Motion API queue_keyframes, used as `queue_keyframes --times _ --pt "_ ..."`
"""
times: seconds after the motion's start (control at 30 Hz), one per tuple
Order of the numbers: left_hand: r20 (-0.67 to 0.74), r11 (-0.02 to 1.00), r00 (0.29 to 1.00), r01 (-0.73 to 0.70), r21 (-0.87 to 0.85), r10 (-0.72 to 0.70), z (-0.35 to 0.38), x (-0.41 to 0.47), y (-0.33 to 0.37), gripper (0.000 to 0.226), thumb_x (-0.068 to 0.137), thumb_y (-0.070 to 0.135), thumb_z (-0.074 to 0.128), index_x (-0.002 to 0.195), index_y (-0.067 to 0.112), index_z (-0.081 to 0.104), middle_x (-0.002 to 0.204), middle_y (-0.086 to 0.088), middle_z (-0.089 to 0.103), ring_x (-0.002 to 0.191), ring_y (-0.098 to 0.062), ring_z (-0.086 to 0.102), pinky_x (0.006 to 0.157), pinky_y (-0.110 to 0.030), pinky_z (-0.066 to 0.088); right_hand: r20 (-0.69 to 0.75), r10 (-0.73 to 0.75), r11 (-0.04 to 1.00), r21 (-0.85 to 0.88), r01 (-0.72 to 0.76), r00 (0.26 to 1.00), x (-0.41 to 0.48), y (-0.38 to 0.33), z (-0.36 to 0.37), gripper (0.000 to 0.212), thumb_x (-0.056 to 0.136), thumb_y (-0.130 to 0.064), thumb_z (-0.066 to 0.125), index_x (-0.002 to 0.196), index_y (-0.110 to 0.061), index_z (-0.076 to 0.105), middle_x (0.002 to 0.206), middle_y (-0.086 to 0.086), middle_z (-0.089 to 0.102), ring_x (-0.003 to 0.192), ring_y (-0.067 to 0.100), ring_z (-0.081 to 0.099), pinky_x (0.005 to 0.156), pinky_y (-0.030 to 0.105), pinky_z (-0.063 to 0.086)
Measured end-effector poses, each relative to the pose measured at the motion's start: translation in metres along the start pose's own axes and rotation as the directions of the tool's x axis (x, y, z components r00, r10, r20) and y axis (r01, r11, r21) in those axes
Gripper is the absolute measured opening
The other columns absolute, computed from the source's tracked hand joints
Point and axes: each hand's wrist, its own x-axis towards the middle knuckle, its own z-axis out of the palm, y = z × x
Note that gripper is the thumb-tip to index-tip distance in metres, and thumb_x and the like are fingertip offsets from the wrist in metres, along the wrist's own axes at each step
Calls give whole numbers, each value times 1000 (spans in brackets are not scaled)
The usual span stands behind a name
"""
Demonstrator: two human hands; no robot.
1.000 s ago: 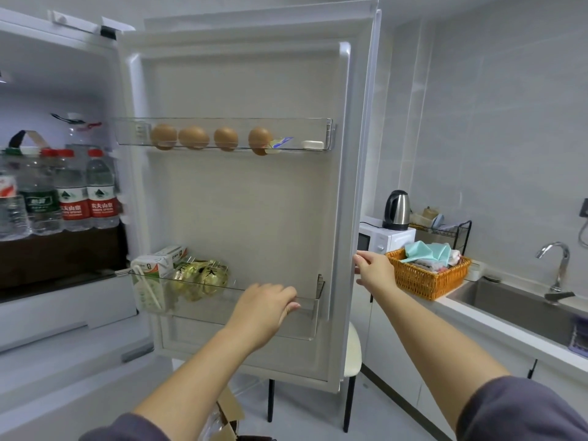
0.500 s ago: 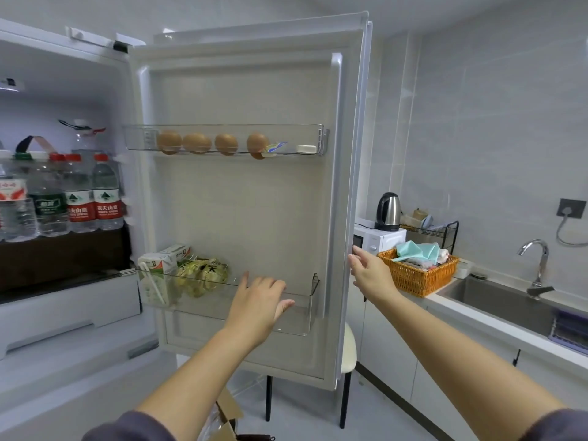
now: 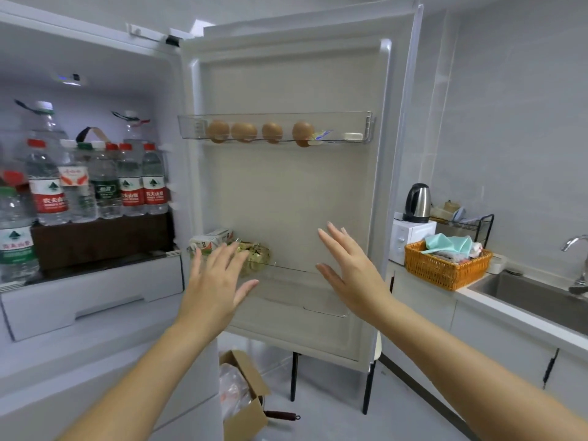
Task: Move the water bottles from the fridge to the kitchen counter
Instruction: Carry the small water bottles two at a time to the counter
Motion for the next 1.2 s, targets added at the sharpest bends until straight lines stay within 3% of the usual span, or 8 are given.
queue_keyframes --times 0.1,0.27,0.5,0.63,0.87,1.2 --pt "16 997 997 71 38 -71 -6 -14 -47 74 92 63 26 136 10 54 143 -12 50 136 -29 43 114 -57 23 32 -104 992 -61 106 994 18 -30 29 59 100 -27 55 153 -19 30 161 3 23 151 27 16 120 33 14" --pt "33 980 982 182 81 -185 -10 -27 -135 58 93 46 53 140 13 49 148 -9 44 141 -26 35 116 -55 18 52 -195 980 -35 197 979 60 -85 88 57 99 -25 57 151 -16 35 160 7 27 149 33 21 119 42 25" --pt "50 940 952 290 179 -303 -11 -36 -255 57 94 47 52 142 15 48 151 -6 40 143 -24 31 117 -51 16 77 -246 969 6 247 966 119 -151 179 58 101 -29 52 153 -20 29 162 3 23 151 29 15 120 41 20" --pt "51 917 931 345 199 -361 -5 -39 -299 55 94 45 55 140 14 50 149 -8 43 141 -26 34 116 -51 19 108 -267 963 52 263 958 149 -172 227 58 101 -28 53 153 -21 29 163 2 21 151 28 15 118 43 24" --pt "47 851 868 472 232 -494 16 -34 -357 54 95 44 53 140 14 48 150 -8 40 140 -26 34 116 -47 24 202 -311 950 92 298 929 200 -181 309 58 103 -31 46 155 -25 21 165 -2 12 152 26 7 120 38 17" --pt "-8 771 789 603 203 -615 33 -3 -427 56 97 42 51 143 11 42 151 -8 38 138 -25 34 109 -40 35 360 -314 949 85 305 878 283 -209 412 65 103 -31 47 157 -27 12 165 1 8 152 30 4 121 45 15"
